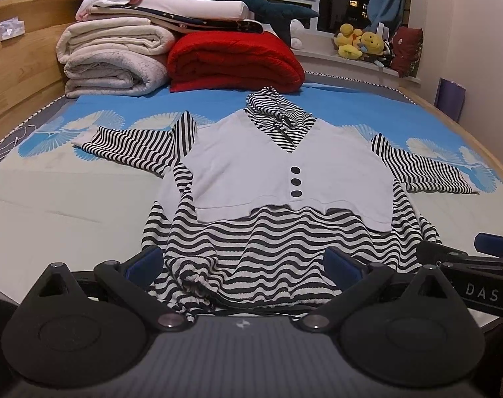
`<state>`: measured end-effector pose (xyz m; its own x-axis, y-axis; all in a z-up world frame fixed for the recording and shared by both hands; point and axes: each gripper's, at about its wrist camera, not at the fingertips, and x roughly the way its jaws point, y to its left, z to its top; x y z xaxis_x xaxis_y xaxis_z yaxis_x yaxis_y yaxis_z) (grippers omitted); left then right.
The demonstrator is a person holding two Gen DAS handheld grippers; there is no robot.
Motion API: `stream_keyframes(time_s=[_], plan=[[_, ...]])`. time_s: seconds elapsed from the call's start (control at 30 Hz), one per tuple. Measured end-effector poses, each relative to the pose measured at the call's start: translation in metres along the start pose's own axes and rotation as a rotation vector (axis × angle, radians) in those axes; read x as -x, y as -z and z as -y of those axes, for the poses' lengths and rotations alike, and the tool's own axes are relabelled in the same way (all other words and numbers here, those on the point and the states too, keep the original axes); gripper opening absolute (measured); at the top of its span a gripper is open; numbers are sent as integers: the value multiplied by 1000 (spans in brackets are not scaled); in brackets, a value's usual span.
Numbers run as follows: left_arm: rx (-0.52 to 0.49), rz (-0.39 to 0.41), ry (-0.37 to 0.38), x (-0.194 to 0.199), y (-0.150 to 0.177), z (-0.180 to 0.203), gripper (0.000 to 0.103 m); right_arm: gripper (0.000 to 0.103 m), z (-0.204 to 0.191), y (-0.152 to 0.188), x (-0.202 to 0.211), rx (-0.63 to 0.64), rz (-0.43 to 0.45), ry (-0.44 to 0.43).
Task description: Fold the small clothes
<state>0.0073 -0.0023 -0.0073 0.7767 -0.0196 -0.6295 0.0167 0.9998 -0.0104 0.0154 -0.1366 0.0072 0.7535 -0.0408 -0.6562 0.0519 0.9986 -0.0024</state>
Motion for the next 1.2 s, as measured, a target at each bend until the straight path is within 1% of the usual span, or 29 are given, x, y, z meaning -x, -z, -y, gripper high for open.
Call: stream_keyframes(time_s=[0.3,1.2], plan=[[-17,-6,9,-2,1,2,103,85,-1,-1,0,11,-11,-13],[-4,-14,18,-1,0,1,103,86,-1,-2,-1,17,-13,-21]])
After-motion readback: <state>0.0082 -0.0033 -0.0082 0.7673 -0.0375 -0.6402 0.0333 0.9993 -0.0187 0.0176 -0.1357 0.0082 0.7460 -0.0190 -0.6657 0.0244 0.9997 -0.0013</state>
